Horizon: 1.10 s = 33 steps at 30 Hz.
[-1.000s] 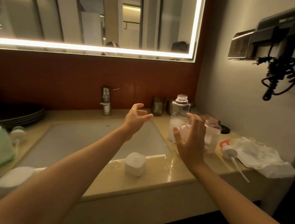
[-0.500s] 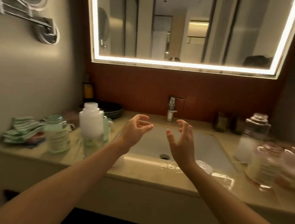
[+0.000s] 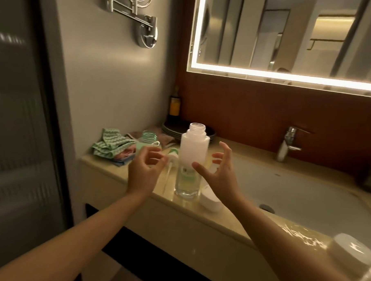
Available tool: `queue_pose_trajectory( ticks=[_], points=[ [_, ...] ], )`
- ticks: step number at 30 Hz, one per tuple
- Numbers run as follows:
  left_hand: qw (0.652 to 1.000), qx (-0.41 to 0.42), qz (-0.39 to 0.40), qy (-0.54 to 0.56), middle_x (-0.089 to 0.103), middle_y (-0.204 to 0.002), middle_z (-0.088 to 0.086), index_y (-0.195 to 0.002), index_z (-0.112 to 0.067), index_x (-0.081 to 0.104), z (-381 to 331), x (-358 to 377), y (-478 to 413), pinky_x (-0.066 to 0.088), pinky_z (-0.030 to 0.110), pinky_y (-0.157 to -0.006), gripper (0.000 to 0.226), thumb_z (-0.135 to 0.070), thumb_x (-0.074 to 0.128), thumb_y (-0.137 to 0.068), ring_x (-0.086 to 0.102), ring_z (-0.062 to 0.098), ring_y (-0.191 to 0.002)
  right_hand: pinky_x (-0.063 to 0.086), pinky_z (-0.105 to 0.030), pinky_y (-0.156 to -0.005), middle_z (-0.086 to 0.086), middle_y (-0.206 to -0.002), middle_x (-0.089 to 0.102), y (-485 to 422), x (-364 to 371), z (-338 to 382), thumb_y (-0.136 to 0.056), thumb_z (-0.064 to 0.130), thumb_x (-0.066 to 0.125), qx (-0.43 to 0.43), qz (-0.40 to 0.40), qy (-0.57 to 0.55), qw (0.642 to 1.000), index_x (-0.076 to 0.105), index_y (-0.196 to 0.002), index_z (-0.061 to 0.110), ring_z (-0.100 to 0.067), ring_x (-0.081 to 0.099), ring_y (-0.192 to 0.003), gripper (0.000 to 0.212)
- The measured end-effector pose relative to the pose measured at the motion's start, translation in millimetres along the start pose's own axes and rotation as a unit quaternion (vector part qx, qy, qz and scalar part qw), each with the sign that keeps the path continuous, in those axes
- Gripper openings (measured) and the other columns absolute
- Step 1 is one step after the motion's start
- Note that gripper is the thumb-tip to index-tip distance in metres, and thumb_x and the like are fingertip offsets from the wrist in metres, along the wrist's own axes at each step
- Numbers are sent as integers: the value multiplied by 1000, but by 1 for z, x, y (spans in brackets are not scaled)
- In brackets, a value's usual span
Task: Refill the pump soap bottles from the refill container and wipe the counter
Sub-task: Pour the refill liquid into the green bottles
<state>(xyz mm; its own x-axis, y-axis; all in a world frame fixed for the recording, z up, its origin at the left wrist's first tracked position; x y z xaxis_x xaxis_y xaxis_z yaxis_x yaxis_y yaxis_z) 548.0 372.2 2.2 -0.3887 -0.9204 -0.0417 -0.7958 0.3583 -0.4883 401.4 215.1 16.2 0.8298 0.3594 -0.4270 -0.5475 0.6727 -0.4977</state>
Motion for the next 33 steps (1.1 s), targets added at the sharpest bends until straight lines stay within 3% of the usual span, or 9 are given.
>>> queue_pose_trajectory(
  ticks=[2,4,7,11,14,18,22,25,33],
  points=[
    [996,-2,-78,-38,61,-93,-4,-100,-21,52,17,-29,-12,51,30,-75,32,-21,74,-77,60,12,-84,47,-31,-85,0,-120,44,-7,20,2,-67,41,77,16,19,-39,999,17,-142,22,-17,49,-106,97],
    [993,-15,-98,-60,55,-110,0,-114,-19,45,36,-39,-26,48,27,-79,54,-24,78,-72,57,15,-95,51,-37,-87,-3,-126,44,-13,34,4,-65,35,80,17,23,-65,997,19,-139,21,-20,50,-109,96],
    [994,-39,-64,-76,46,-122,4,-129,-14,35,64,-33,-52,48,33,-88,85,-25,85,-62,52,19,-107,52,-35,-84,-4,-122,45,-19,44,4,-66,28,81,33,5,-86,996,25,-133,19,-20,51,-107,89],
    [991,-74,1,-115,46,-131,11,-135,-14,28,88,-11,-70,42,46,-99,101,-30,88,-54,47,25,-119,50,-25,-72,-3,-116,48,-25,46,2,-67,23,81,44,-4,-96,994,32,-127,18,-18,52,-102,77],
    [989,-72,23,-126,48,-130,9,-133,-13,30,89,2,-72,41,38,-99,96,-24,87,-57,47,24,-119,47,-17,-66,-2,-116,48,-28,43,1,-67,21,81,46,-9,-100,994,33,-127,18,-18,51,-102,76],
    [989,-46,-11,-142,52,-124,6,-128,-16,35,74,2,-71,42,31,-88,86,-21,85,-59,51,23,-113,49,-20,-67,1,-110,48,-31,33,6,-67,20,81,40,-18,-115,992,34,-124,19,-15,52,-99,74],
    [991,16,-22,-128,55,-122,4,-128,-20,36,34,4,-78,48,39,-87,86,-27,85,-58,53,22,-108,52,-26,-71,1,-111,48,-40,6,19,-67,24,80,20,-51,-120,991,34,-122,18,-17,52,-101,72],
    [993,47,13,-104,53,-124,1,-133,-24,29,-4,22,-73,49,38,-85,90,-29,84,-61,55,19,-104,52,-35,-78,1,-110,49,-43,-24,24,-65,26,81,14,-89,-106,990,36,-120,17,-19,52,-103,72],
    [985,96,126,-63,55,-124,2,-137,-29,24,-65,118,-9,51,35,-81,90,-33,80,-66,60,21,-99,40,-27,-71,1,-106,47,-11,-128,15,-66,24,81,10,-148,-4,989,37,-121,10,-17,48,-97,72]
  ],
)
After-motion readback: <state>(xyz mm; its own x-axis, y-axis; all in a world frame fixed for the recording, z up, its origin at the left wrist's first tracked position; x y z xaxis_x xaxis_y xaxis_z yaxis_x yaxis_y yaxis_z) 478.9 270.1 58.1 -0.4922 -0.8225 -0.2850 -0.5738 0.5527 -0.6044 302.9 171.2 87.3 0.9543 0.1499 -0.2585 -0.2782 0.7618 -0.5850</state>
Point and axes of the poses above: each hand's wrist, its own y-axis away from the middle knuckle, its own x-axis out of the palm, z = x × y, the point moved 9 cm from there along -y, towards the middle knuckle
